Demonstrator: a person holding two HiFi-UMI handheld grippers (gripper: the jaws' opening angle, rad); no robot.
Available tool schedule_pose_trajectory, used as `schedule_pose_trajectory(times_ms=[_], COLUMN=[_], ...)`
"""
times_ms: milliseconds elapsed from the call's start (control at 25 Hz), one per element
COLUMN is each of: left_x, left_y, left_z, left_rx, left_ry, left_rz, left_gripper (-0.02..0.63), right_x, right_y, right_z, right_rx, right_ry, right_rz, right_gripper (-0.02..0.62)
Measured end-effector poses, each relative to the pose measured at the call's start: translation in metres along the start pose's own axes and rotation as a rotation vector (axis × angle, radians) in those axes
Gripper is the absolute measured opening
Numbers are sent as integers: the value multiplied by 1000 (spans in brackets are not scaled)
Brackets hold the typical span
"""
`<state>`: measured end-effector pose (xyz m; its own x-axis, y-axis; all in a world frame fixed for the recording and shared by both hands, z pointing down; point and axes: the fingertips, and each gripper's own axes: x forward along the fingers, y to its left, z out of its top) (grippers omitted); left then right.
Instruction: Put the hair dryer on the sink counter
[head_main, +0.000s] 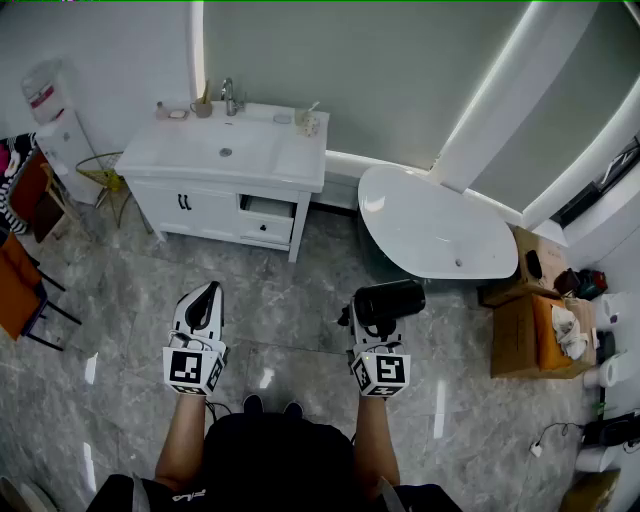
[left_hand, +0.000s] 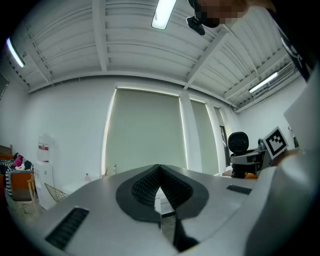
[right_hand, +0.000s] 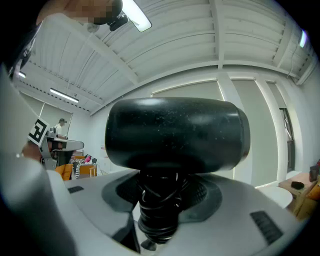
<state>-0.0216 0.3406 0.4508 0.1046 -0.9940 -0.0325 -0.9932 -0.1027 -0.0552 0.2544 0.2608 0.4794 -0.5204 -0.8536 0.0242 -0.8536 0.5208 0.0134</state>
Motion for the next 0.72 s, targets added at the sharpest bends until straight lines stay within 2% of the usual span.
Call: schedule_pose_trajectory(times_ms=[320, 720], left_x=[-4, -15], left_y=[19, 20], left_z=[4, 0], left_rx=[-32, -41], left_ry=[-7, -3], left_rz=[32, 19], left_gripper=[23, 23], right_x=[-5, -13], right_y=[2, 11], right_z=[5, 10], right_rx=[-4, -2], right_ry=[-2, -18], right_rz=[-4, -2], right_gripper=[210, 212])
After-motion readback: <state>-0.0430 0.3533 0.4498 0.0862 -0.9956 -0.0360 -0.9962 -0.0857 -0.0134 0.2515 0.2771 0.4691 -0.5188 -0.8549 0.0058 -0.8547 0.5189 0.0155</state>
